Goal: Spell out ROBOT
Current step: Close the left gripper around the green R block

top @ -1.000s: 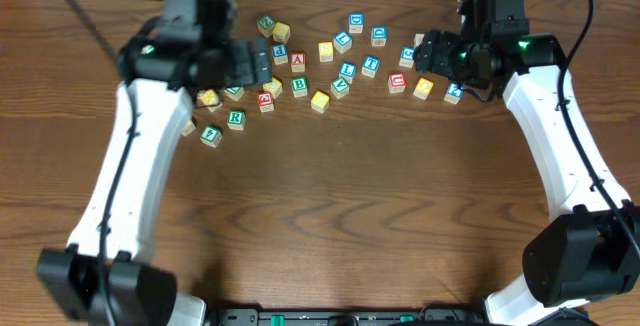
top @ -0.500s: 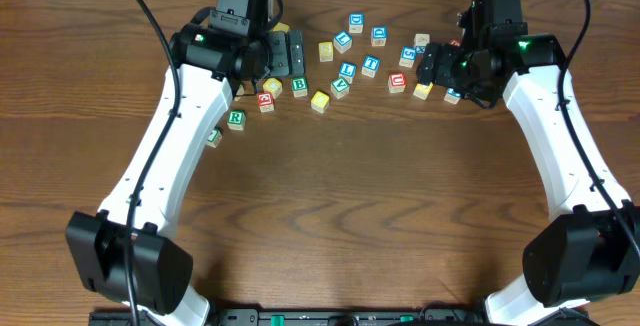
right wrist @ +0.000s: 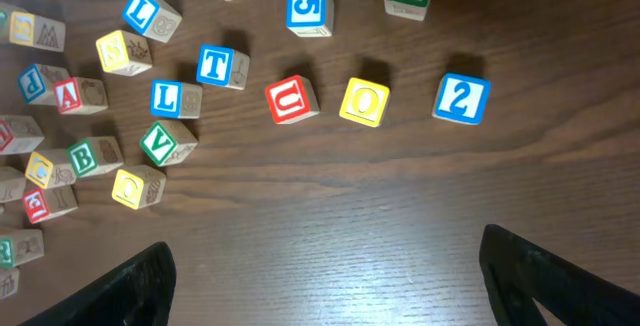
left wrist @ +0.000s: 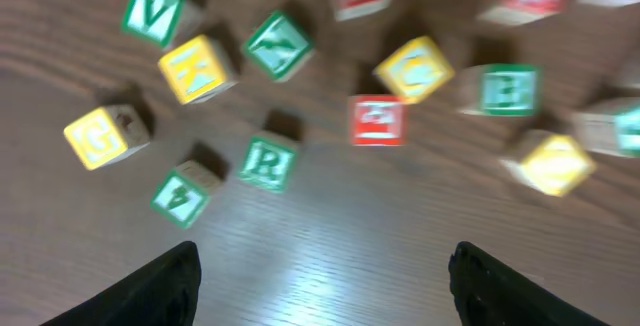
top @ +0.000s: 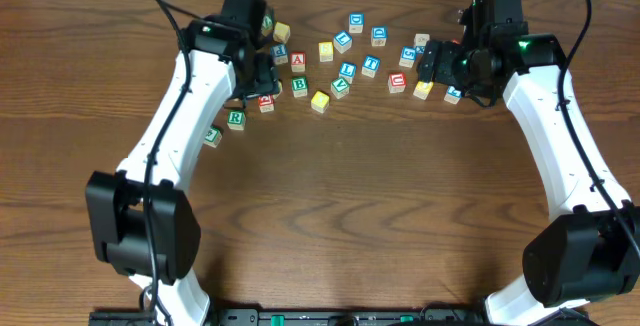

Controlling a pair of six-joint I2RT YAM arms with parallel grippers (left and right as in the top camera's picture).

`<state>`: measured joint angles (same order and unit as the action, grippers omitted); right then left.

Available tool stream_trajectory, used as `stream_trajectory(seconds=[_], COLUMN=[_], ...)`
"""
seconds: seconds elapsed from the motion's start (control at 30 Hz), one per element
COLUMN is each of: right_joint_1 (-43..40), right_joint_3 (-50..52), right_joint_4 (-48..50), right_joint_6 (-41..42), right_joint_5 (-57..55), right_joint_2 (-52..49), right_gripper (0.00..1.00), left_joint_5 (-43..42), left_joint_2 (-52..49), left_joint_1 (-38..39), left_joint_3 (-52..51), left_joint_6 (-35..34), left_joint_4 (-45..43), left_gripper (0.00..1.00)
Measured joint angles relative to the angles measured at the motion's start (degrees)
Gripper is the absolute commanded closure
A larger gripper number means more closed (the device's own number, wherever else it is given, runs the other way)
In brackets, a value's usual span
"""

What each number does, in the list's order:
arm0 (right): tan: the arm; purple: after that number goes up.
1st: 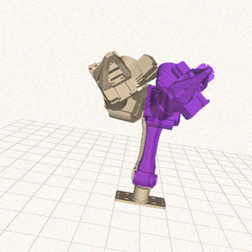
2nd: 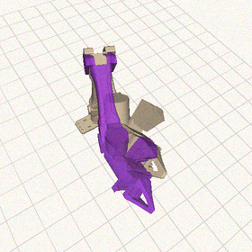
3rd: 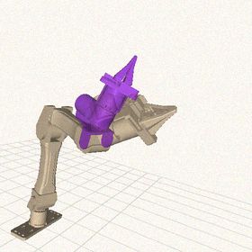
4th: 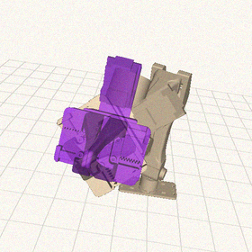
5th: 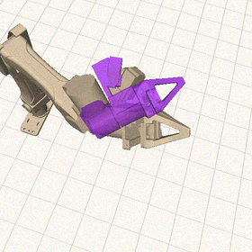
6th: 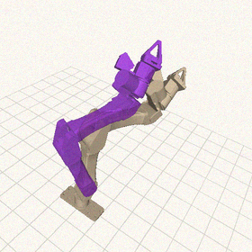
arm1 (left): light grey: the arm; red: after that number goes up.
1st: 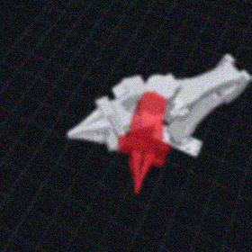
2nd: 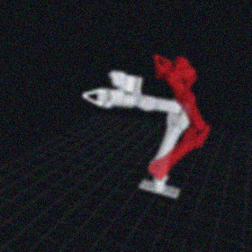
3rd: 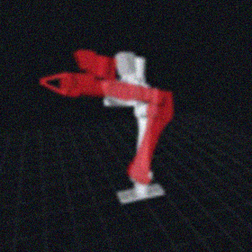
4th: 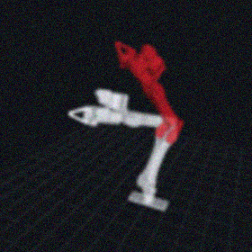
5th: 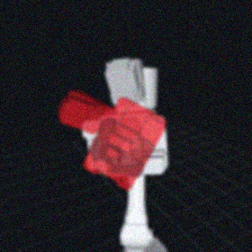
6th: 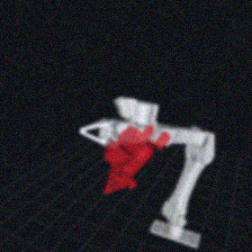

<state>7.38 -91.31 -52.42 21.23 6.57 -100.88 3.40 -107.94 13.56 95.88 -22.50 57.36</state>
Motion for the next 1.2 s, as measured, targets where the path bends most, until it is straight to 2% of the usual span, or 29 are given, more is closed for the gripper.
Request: stream_trajectory(seconds=[0.23,0.53,0.7,0.97,1.2], right_joint_1=[0.0,0.0,0.0,0.0,0.0], right_joint_3=[0.0,0.0,0.0,0.0,0.0], right_joint_4=[1.3,1.0,0.9,0.8,0.5], right_joint_6=[0.0,0.0,0.0,0.0,0.0], right_joint_5=[0.0,0.0,0.0,0.0,0.0], right_joint_2=[0.0,0.0,0.0,0.0,0.0], right_gripper=[0.07,0.06,0.06,0.06,0.07], left_joint_5=[0.2,-0.5,-0.5,-4.5,-6.6], left_joint_2=[-6.2,-11.0,-11.3,-11.3,-11.3], left_joint_1=[-3.6,-3.8,-4.5,-7.5,-7.1], left_joint_3=[-1.2,-1.5,-1.5,-1.5,-1.5], left_joint_6=[3.4,5.8,6.4,12.1,14.3], left_joint_4=[-1.3,-1.7,-2.0,-3.4,-3.4], left_gripper=[0.24,0.25,0.25,0.3,0.31])
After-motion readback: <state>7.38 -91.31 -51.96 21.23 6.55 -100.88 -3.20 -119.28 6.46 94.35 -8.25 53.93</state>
